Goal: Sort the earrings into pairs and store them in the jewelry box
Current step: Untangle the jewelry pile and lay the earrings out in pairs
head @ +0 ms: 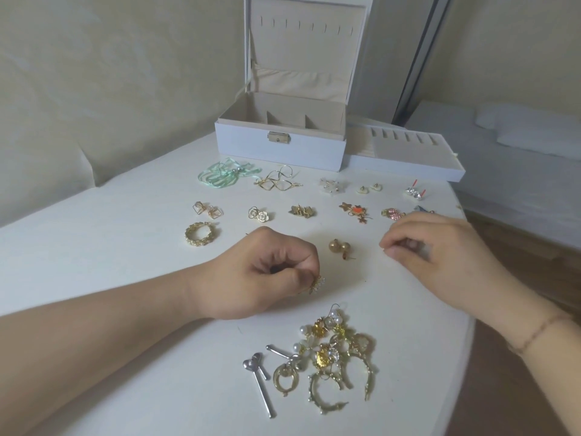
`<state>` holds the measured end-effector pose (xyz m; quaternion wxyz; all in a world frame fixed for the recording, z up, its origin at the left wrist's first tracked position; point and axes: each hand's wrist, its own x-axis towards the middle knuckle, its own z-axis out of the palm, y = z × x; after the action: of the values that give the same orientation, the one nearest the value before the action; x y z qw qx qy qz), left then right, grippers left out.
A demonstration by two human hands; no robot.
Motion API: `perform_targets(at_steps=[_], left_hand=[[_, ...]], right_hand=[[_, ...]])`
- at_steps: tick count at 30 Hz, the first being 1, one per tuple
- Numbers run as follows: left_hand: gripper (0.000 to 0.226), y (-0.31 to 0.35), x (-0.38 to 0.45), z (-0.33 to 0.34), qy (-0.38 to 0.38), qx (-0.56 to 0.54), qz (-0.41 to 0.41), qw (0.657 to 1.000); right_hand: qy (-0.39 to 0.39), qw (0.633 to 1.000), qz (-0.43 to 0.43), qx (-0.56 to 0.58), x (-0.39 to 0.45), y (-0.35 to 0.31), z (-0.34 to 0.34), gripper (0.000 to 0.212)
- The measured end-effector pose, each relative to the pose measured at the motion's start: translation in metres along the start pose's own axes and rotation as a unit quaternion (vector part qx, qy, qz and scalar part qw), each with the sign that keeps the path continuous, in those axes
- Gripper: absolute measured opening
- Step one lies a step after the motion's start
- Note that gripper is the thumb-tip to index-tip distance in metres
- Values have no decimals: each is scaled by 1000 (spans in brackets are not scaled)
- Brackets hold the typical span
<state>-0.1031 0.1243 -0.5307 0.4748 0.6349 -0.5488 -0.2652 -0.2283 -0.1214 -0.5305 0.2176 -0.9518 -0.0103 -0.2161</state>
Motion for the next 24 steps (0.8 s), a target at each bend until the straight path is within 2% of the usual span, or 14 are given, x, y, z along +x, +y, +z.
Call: perform_targets(at_steps=[7,11,12,15,17,20,24], left_hand=[[21,-2,1,0,11,-43,-16,999],[22,-4,3,-1,16,-57,-20,998],[22,-4,4,-1,18,-61,-21,998],[21,-5,5,-1,22,-84,-21,996],[21,-5,5,-1,21,-88,-19,996],[22,-5,5,-1,19,-87,-20,996],[22,-4,5,0,16,-85,-20,996]], right_hand=[[7,1000,14,0,10,5,8,20],[49,999,-19,-9,1,-14,-1,8],[30,998,-46,5,-1,-24,-4,6],[-120,985,-99,73,-8,-52,-6,13],[-185,976,-107,51,-10,-58,0,21],[-211,972,-89,43,-8,-58,9,22],[-197,976,-62,75,-7,-58,12,6]])
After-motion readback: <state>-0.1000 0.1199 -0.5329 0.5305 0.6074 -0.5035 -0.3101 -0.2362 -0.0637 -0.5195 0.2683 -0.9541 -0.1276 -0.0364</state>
